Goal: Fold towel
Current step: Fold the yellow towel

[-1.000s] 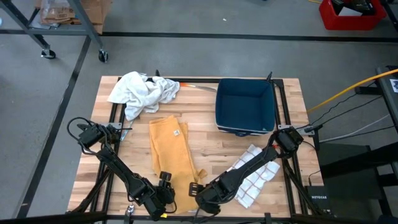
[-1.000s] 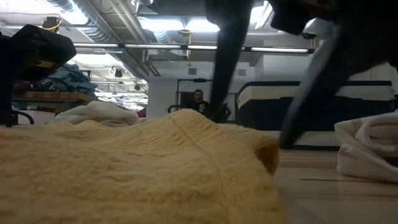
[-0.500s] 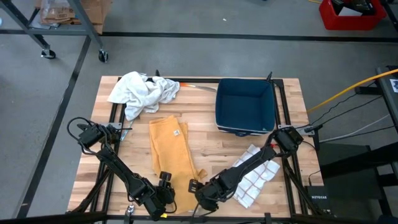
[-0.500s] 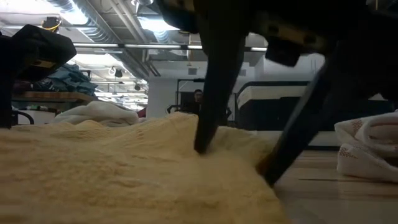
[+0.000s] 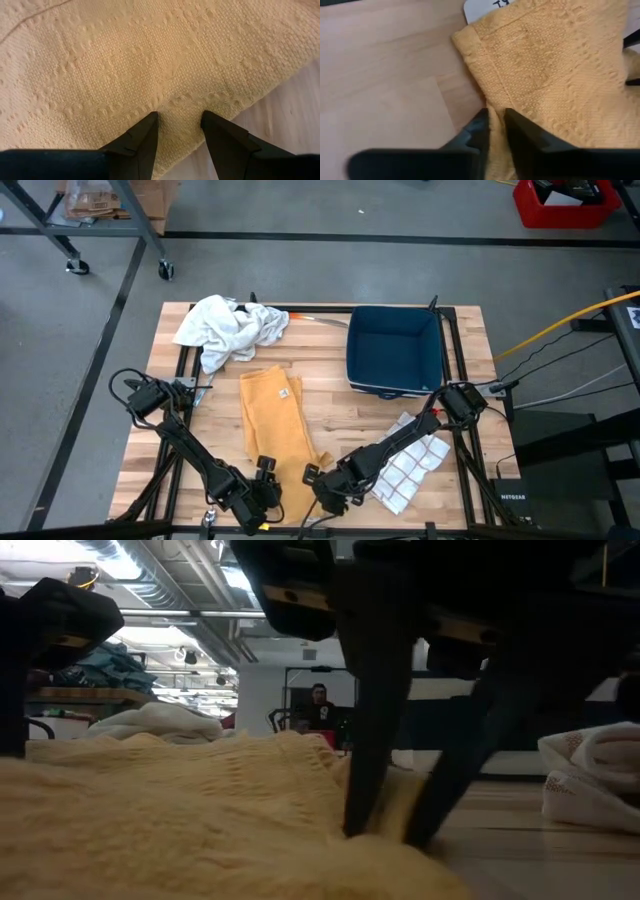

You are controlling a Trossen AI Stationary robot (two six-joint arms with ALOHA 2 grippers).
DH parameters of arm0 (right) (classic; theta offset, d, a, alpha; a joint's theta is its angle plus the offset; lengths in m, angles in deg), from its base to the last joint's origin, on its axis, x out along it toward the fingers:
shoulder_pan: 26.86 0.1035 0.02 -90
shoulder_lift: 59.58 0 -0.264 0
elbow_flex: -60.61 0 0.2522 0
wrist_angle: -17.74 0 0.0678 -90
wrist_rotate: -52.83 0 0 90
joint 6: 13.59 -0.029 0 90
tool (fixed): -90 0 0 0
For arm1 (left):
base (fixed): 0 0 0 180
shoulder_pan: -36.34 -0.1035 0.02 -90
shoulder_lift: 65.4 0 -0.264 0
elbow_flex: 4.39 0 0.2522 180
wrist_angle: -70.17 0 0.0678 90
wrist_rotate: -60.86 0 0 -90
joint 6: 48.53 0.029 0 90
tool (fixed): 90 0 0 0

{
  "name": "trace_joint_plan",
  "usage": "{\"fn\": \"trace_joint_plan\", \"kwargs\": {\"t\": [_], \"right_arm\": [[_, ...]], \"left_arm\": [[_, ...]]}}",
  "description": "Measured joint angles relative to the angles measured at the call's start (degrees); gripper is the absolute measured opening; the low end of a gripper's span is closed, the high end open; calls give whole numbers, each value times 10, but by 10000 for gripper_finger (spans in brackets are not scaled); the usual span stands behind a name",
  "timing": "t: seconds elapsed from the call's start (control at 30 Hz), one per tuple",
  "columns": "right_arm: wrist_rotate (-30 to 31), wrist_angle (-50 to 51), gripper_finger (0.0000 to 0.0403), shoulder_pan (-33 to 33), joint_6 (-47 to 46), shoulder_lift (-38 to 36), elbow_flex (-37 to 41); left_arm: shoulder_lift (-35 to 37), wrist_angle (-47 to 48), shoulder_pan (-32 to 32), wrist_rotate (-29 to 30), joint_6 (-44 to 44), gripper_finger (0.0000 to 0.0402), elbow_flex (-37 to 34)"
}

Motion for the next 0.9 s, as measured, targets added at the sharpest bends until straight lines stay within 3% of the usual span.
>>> {"fn": "trace_joint_plan", "kwargs": {"t": [0.1,0.5,0.63,0.9], "right_arm": [[1,0,12,0,0,0,0],[31,22,10,1,-2,0,-12],[45,41,6,1,-28,0,-33],[84,70,4,1,-32,0,-85]], "left_arm": [[0,-1,0,6,0,150,0],[9,17,-1,36,0,150,40],[24,68,0,64,-6,150,62],[27,207,5,68,-20,150,106]]}}
